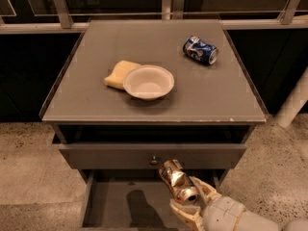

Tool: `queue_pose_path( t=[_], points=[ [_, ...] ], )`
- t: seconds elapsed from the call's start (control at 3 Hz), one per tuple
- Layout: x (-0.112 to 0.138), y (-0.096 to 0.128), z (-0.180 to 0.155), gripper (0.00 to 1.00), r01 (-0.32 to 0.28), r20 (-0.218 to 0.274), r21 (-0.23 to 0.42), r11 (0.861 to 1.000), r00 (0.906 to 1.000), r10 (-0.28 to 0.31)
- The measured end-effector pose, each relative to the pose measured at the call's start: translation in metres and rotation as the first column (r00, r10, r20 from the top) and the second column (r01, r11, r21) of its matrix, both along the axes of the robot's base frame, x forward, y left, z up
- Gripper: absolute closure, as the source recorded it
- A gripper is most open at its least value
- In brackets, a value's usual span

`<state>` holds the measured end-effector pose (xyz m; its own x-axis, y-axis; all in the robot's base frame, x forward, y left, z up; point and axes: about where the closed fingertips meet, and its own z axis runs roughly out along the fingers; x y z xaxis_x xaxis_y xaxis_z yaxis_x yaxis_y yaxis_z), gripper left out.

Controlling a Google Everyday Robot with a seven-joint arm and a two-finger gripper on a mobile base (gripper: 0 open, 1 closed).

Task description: Place orange can into middle drawer

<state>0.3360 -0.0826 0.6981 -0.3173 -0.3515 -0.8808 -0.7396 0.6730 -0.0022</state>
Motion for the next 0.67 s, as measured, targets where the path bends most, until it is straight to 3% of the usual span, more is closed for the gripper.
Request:
queue_pose_path(
  t=[0.33,0.67],
  points=[
    [-0.012,-0.001,-0.042,1.0,0.075,-0.051,0.074,0.994,0.9962,-0.071],
    [-0.018,-0.002,-0.097,1.0,0.118,-0.144,0.174,0.978,0.9851,-0.093]
  ],
)
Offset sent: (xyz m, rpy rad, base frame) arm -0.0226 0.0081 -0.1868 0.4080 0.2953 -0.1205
